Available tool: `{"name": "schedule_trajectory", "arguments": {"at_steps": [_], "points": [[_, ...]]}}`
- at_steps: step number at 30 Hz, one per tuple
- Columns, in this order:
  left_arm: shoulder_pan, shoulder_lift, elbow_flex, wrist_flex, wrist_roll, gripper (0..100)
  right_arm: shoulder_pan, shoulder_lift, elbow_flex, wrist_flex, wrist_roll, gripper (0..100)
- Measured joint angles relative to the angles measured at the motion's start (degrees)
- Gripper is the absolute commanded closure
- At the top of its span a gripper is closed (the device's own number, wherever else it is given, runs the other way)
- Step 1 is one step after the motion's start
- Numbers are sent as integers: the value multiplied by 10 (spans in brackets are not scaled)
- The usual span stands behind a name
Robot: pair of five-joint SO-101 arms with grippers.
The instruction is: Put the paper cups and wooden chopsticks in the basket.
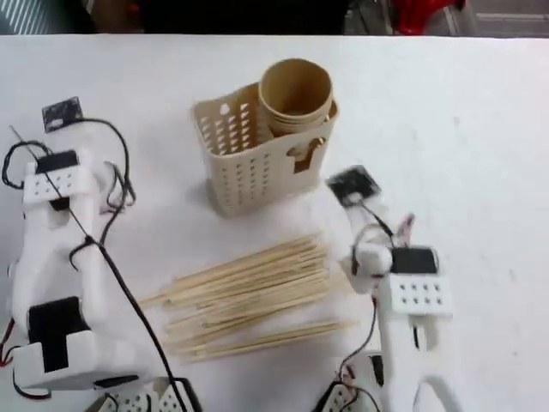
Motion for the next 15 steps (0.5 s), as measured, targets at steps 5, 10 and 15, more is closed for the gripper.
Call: {"name": "schedule_trajectory", "arguments": {"at_steps": [5,10,15], "points": [[-11,1,38,-73,6,835,-178,121,-127,46,0,872],[-25,1,45,-92,6,835,-314,238,-165,28,46,862],[-26,1,45,-92,6,835,-320,327,-168,-17,127,889]]}}
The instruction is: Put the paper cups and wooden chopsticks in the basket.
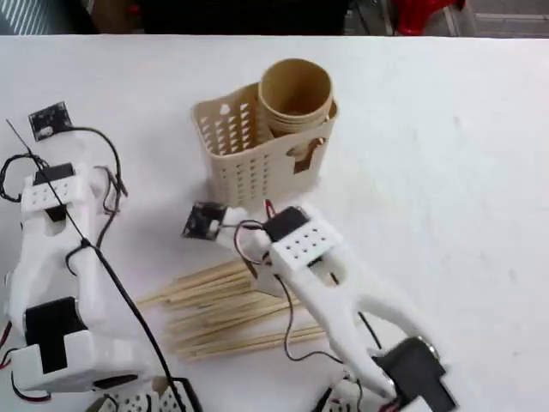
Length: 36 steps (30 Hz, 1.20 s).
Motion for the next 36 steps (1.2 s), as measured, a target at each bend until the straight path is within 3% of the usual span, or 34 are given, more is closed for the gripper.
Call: {"name": "schedule_trajectory", "arguments": {"at_steps": [3,9,17,26,36], "points": [[0,0,0,0,0,835,0,33,4,-33,43,875],[3,0,0,0,0,835,-2,44,55,-110,59,861],[6,0,0,0,0,835,2,36,94,-171,60,977],[6,0,0,0,0,835,1,29,107,-172,60,890],[6,0,0,0,0,835,-3,-98,113,-133,69,881]]}}
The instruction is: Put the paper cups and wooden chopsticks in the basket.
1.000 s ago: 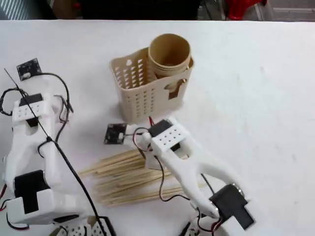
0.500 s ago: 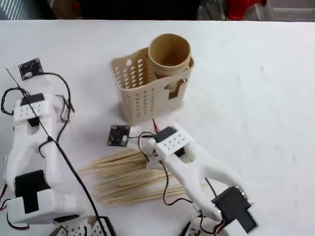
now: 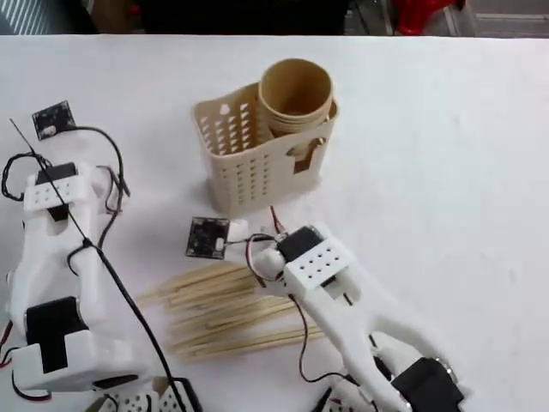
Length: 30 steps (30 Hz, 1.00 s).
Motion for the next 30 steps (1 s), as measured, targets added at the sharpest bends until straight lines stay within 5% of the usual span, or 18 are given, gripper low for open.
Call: {"name": "schedule_trajectory", "arguments": {"at_steps": [14,21,30], "points": [[0,0,0,0,0,835,-27,150,-43,-32,25,816],[0,0,0,0,0,835,-25,184,-68,-41,25,969],[0,0,0,0,0,835,-30,160,-62,-12,25,981]]}}
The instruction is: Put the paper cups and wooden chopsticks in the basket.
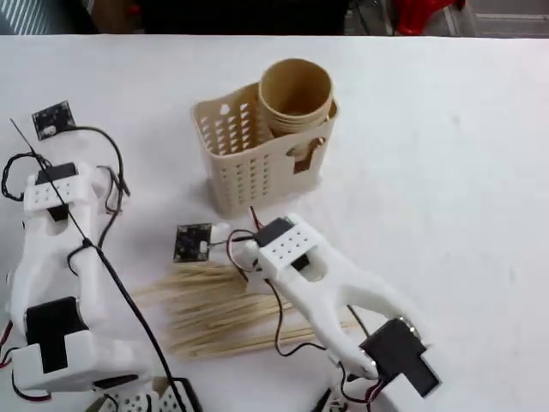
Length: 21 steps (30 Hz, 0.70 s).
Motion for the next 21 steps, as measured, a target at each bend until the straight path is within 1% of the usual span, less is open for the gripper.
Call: {"name": "schedule_trajectory", "arguments": {"at_steps": [3,7,10,16,21], "points": [[0,0,0,0,0,835,1,-18,1,25,0,981],[0,0,0,0,0,835,1,-64,1,52,-31,981],[0,0,0,0,0,835,16,-117,2,74,-56,981],[0,0,0,-4,0,835,67,-279,2,116,-108,981],[0,0,0,-20,0,835,70,-431,-1,136,-172,981]]}}
